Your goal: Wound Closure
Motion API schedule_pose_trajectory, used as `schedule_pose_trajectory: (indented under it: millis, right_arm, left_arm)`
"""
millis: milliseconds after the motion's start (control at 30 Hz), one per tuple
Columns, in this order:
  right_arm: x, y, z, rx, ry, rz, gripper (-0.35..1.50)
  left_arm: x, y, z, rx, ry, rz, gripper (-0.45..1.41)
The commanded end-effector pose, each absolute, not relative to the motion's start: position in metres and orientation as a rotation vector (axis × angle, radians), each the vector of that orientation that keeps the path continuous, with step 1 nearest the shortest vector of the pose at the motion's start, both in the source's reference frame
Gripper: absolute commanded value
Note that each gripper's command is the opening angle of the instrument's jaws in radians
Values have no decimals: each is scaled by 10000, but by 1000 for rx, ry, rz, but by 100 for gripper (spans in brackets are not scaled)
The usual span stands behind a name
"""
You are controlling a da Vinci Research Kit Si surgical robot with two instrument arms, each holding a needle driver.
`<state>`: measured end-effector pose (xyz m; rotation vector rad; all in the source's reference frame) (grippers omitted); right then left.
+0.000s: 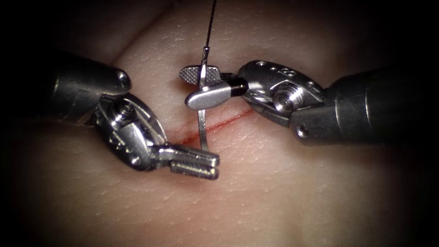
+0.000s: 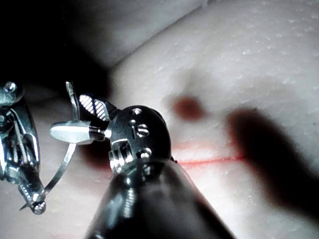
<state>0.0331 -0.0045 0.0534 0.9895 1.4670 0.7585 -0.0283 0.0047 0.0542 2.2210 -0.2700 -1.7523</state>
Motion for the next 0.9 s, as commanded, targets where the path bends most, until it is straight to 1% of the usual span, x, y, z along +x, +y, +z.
schedule_pose_trajectory:
  millis: [33, 233, 300, 333, 367, 400, 433, 467, 767, 800, 833, 867, 900]
  right_arm:
    - [338, -51, 538, 991, 1466, 752, 105]
    - [339, -52, 538, 991, 1467, 752, 98]
    - [340, -51, 538, 991, 1467, 753, 88]
    - [340, -51, 538, 991, 1467, 753, 80]
    - [340, -51, 538, 991, 1467, 753, 58]
    - [340, -51, 538, 996, 1464, 757, 31]
    - [340, -51, 538, 1001, 1462, 761, -6]
    - [340, -52, 537, 1011, 1455, 768, -35]
    - [336, -48, 537, 1017, 1468, 789, -35]
    - [335, -47, 537, 1016, 1470, 792, -35]
    - [334, -46, 537, 1016, 1472, 794, -35]
    - [333, -46, 537, 1017, 1472, 794, -35]
    - [332, -45, 537, 1015, 1473, 798, -35]
  left_arm:
    - [-289, 44, 547, 2223, -269, -1753, -45]
    - [-290, 44, 546, 2224, -269, -1750, -45]
    - [-291, 44, 546, 2224, -269, -1749, -45]
    - [-291, 44, 546, 2224, -269, -1749, -45]
    - [-291, 44, 546, 2224, -269, -1749, -45]
    - [-291, 43, 546, 2224, -269, -1748, -45]
    - [-291, 43, 546, 2224, -269, -1748, -45]
    - [-291, 43, 546, 2224, -269, -1748, -45]
    - [-290, 43, 545, 2221, -266, -1749, -45]
    - [-290, 43, 545, 2218, -269, -1756, -40]
    - [-290, 43, 545, 2206, -277, -1768, 10]
    - [-289, 43, 545, 2204, -258, -1791, 41]
    - [-288, 43, 545, 2203, -233, -1820, 61]
